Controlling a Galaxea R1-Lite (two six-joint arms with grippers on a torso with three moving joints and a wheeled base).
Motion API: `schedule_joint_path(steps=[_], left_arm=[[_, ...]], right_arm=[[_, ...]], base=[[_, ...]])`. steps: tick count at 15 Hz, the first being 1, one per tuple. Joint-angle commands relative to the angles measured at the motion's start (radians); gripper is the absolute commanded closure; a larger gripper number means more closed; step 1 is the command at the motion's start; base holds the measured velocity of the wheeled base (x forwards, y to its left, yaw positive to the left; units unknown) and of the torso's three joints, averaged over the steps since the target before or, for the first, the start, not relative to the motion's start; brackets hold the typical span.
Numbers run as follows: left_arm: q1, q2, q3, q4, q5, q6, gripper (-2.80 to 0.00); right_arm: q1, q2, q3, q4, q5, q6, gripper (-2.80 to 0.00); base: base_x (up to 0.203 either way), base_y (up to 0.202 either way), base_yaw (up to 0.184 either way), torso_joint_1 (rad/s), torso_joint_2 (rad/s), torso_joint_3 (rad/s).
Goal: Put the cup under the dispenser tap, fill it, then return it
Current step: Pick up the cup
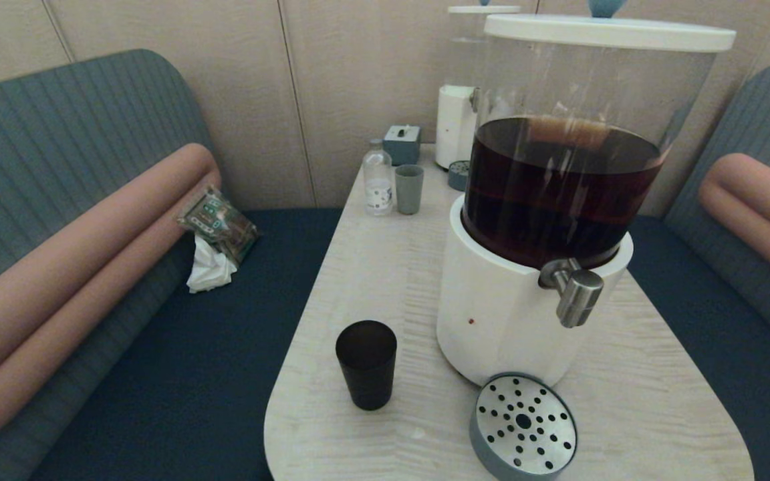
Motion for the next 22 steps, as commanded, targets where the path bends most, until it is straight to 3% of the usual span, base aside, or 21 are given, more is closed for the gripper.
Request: schedule_joint_path(steps=[1,9,12,15,17,19,22], left_arm=[[0.0,-0.002,0.0,0.0,0.002,0.0,0.0],[0.0,-0.002,0.003,-0.005,-0.001,-0.01,0.0],[0.0,0.001,-0.096,-0.004,-0.011,-0.047,0.0],[0.0,0.104,-0.231,0.068,-0.103,-0.071,0.0],[-0.01,0.204,-0.267,0.068,-0.203,-0.089,0.0],[-0.041,0.279,-0.279,0.028,-0.34,-0.134,0.0],[-0.061,0.412,-0.277,-0.091,-0.439,-0.158,0.0]], right_arm=[[0.0,-0.002,0.0,0.001,0.0,0.0,0.0],[0.0,-0.002,0.0,0.001,0.0,-0.002,0.0],[0.0,-0.002,0.0,0.001,0.0,-0.002,0.0],[0.0,-0.002,0.0,-0.002,-0.001,-0.003,0.0],[0.0,-0.002,0.0,-0.002,-0.001,-0.002,0.0],[0.0,-0.002,0.0,-0.001,-0.001,-0.002,0.0],[0.0,-0.002,0.0,-0.001,-0.001,-0.002,0.0]], base=[[0.0,0.0,0.0,0.0,0.0,0.0],[0.0,0.0,0.0,0.0,0.0,0.0],[0.0,0.0,0.0,0.0,0.0,0.0],[0.0,0.0,0.0,0.0,0.0,0.0],[0.0,0.0,0.0,0.0,0.0,0.0],[0.0,0.0,0.0,0.0,0.0,0.0],[0.0,0.0,0.0,0.0,0.0,0.0]])
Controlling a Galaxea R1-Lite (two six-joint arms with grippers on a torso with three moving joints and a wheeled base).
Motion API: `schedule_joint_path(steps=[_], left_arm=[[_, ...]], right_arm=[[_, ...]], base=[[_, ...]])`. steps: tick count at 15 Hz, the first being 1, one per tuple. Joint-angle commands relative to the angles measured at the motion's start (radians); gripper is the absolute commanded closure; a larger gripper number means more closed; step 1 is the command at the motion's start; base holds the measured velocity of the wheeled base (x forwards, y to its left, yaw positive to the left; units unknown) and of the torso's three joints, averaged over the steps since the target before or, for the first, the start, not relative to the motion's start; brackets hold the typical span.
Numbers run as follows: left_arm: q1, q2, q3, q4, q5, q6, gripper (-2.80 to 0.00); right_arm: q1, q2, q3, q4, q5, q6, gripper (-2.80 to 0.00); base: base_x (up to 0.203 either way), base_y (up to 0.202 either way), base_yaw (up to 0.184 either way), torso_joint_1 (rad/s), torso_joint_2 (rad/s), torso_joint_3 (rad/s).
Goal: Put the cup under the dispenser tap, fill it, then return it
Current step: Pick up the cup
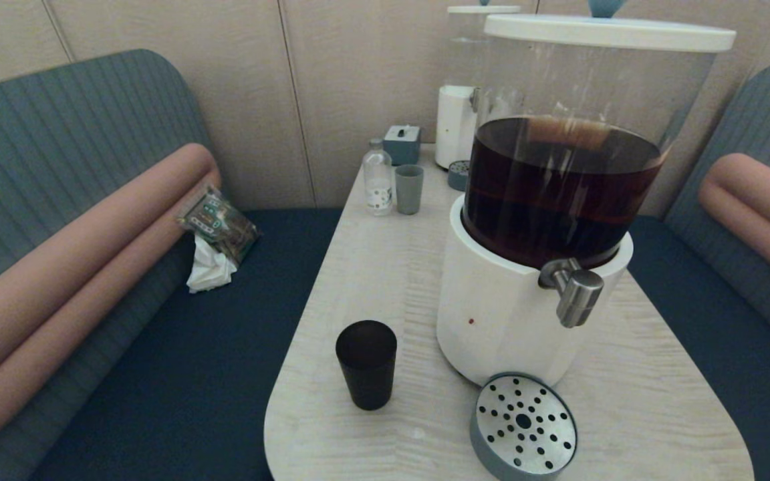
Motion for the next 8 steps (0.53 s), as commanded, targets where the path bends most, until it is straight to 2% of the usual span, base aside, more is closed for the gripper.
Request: schedule_joint_path(steps=[1,6,8], left_arm=[[-0.006,0.143,-0.001,-0.061,-0.03,-0.002,0.0],[-0.008,0.503,0.014,-0.425,-0.075,0.014,0.0],[-0.008,0.656,0.029,-0.613,-0.078,0.033,0.0]], right_arm=[[0.0,-0.002,0.0,0.001,0.0,0.0,0.0],[0.0,-0.002,0.0,0.001,0.0,0.0,0.0],[0.0,-0.002,0.0,0.001,0.0,0.0,0.0]], base=[[0.0,0.0,0.0,0.0,0.0,0.0],[0.0,0.0,0.0,0.0,0.0,0.0],[0.0,0.0,0.0,0.0,0.0,0.0]])
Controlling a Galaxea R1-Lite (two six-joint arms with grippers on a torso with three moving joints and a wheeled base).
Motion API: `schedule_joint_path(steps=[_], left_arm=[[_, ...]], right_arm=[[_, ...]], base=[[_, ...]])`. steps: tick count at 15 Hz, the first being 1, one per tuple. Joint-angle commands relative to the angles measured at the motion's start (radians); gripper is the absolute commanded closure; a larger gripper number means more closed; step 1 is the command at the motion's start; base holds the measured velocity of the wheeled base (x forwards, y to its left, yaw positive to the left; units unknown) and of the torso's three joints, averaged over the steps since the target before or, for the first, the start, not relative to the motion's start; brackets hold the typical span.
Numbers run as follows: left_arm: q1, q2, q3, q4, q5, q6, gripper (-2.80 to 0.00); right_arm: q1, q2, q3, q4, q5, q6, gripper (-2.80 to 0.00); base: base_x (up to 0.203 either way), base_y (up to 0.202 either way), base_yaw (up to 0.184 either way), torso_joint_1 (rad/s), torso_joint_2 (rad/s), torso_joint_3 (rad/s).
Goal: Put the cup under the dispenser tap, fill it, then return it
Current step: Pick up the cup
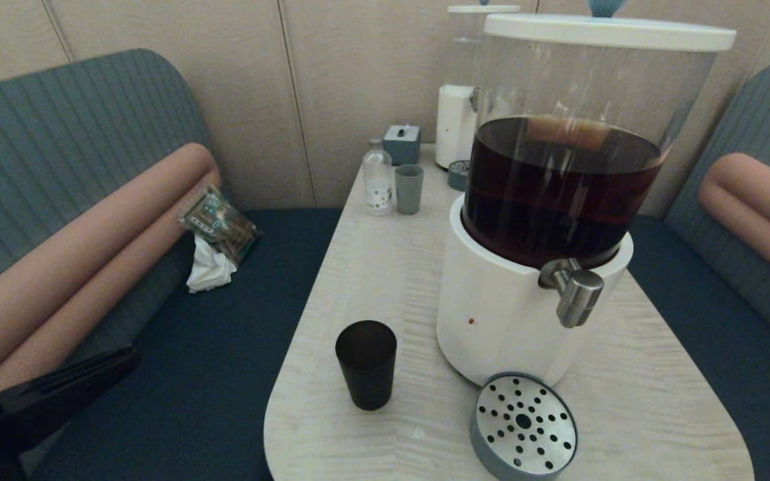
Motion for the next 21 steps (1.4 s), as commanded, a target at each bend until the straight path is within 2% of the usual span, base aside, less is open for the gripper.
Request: schedule_joint_path(steps=[1,3,7,9,12,15,19,20,21], left_arm=[[-0.002,0.193,0.012,-0.153,-0.004,0.007,0.0],[-0.023,0.309,0.013,-0.269,-0.012,0.03,0.0],[-0.028,0.599,0.021,-0.524,-0.14,0.042,0.0],[-0.024,0.706,0.026,-0.637,-0.171,0.046,0.0],[-0.017,0.803,0.073,-0.716,-0.174,0.072,0.0],[-0.004,0.874,0.114,-0.784,-0.127,0.113,0.0],[-0.005,0.938,0.207,-0.898,-0.132,0.132,0.0],[-0.005,0.954,0.217,-0.913,-0.14,0.135,-2.8],[-0.005,0.969,0.225,-0.954,-0.16,0.135,-2.8]], right_arm=[[0.0,-0.002,0.0,0.001,0.0,0.0,0.0],[0.0,-0.002,0.0,0.001,0.0,0.0,0.0],[0.0,-0.002,0.0,0.001,0.0,0.0,0.0],[0.0,-0.002,0.0,0.001,0.0,0.0,0.0],[0.0,-0.002,0.0,-0.001,0.0,0.0,0.0],[0.0,-0.002,0.0,0.001,0.0,0.0,0.0],[0.0,-0.002,0.001,0.001,0.0,0.0,0.0],[0.0,-0.002,0.0,-0.001,0.0,0.0,0.0],[0.0,-0.002,0.0,0.001,0.0,0.0,0.0]], base=[[0.0,0.0,0.0,0.0,0.0,0.0],[0.0,0.0,0.0,0.0,0.0,0.0],[0.0,0.0,0.0,0.0,0.0,0.0],[0.0,0.0,0.0,0.0,0.0,0.0],[0.0,0.0,0.0,0.0,0.0,0.0],[0.0,0.0,0.0,0.0,0.0,0.0],[0.0,0.0,0.0,0.0,0.0,0.0],[0.0,0.0,0.0,0.0,0.0,0.0],[0.0,0.0,0.0,0.0,0.0,0.0]])
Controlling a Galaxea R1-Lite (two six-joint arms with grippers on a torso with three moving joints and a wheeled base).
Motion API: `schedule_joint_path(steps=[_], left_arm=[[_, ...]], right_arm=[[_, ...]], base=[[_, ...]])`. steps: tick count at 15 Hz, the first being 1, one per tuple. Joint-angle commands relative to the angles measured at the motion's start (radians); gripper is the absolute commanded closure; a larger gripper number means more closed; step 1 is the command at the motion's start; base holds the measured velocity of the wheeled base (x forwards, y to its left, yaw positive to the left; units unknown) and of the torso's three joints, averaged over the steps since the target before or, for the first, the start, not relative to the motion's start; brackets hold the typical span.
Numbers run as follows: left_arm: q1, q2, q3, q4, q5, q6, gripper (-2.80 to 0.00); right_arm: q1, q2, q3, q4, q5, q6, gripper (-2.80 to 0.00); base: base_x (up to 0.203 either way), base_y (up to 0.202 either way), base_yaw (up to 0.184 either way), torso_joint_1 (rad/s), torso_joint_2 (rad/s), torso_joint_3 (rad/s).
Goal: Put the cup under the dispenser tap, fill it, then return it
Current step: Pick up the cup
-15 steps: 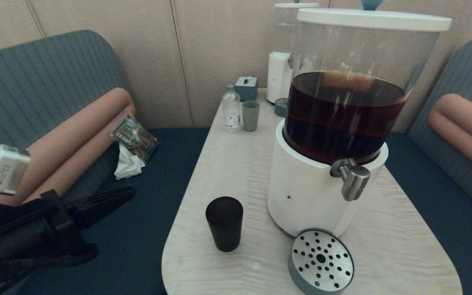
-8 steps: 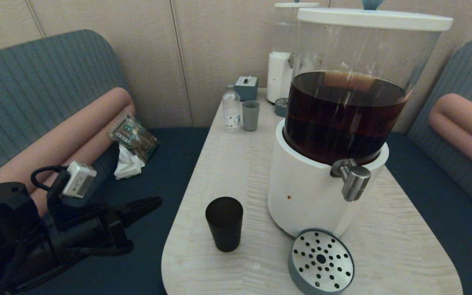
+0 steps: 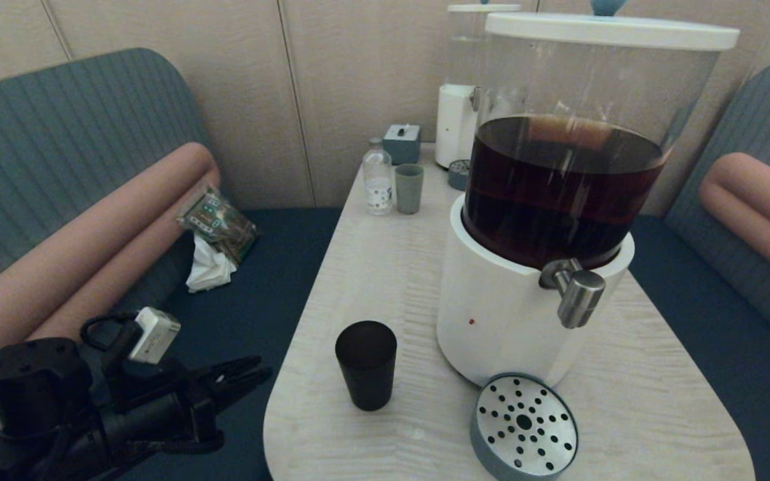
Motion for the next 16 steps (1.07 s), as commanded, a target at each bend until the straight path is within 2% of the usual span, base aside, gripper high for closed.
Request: schedule_joint_path(steps=[1,7,8,11,16], left_arm=[[0.0,0.045,0.017,-0.03,-0.011,-0.003,-2.8],[0.0,0.055,0.072,-0.03,-0.015,0.023,-2.8],[-0.002,0.059,0.072,-0.03,-0.038,0.025,-2.8],[-0.005,0.104,0.064,-0.03,-0.179,0.031,-2.8],[-0.005,0.154,-0.039,-0.03,-0.277,0.065,-2.8]], right_arm=[[0.0,-0.002,0.0,0.001,0.0,0.0,0.0],[0.0,-0.002,0.0,0.001,0.0,0.0,0.0],[0.0,-0.002,0.0,0.001,0.0,0.0,0.0],[0.0,-0.002,0.0,0.001,0.0,0.0,0.0],[0.0,-0.002,0.0,0.001,0.0,0.0,0.0]], base=[[0.0,0.0,0.0,0.0,0.0,0.0],[0.0,0.0,0.0,0.0,0.0,0.0],[0.0,0.0,0.0,0.0,0.0,0.0],[0.0,0.0,0.0,0.0,0.0,0.0],[0.0,0.0,0.0,0.0,0.0,0.0]])
